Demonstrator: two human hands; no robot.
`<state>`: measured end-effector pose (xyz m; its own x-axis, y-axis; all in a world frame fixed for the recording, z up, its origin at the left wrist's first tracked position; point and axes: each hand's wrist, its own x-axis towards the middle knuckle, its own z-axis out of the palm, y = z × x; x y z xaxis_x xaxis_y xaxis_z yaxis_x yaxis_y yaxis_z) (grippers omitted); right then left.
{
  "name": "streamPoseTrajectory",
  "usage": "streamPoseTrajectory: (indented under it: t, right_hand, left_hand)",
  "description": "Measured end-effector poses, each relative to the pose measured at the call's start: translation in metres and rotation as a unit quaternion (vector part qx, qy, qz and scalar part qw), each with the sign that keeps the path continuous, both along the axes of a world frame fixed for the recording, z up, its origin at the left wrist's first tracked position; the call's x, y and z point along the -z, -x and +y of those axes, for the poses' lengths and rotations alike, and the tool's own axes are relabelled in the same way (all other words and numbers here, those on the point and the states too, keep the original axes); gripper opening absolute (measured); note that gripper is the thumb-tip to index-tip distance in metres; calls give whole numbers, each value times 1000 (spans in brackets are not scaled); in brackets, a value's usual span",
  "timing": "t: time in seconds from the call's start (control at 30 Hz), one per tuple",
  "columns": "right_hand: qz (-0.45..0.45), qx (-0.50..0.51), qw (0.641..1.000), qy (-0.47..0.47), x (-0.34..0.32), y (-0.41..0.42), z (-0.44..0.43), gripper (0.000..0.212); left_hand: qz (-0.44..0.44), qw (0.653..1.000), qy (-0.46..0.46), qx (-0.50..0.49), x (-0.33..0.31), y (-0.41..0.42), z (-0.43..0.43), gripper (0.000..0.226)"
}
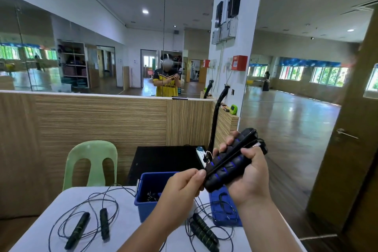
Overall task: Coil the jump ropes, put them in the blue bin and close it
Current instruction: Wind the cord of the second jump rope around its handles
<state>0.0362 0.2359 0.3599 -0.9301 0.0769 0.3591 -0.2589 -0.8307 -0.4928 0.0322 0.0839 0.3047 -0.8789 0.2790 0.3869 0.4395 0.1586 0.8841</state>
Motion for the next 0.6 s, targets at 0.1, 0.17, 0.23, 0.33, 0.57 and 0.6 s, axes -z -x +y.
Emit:
streamPoseTrajectory:
  t: [0.1, 0.17, 0.23, 0.33, 0.57, 0.6]
  right_hand:
    - [3, -3, 1000, 29, -2, -2, -2, 38]
    - [11, -6, 999, 52, -5, -5, -5, 35]
    - [23, -20, 997, 77, -6, -6, -7, 44]
    - [33, -37, 994, 101, -7, -6, -10, 65]
    - [31, -68, 988, 132, -3, -10, -18, 55]
    - [27, -68, 989, 127, -2, -10, -18, 53]
  left_hand:
    - [-34, 998, -43, 19, 5, -6, 2, 44]
    - [-70, 992, -87, 55, 4, -10, 1, 45]
    - [-87, 985, -119, 87, 5, -14, 1, 42]
    - [-84, 982, -128, 111, 6, -19, 3, 31]
    - [-83, 991, -29, 106, 10, -4, -5, 35]
    - [-82, 992, -1, 97, 10, 2, -8, 35]
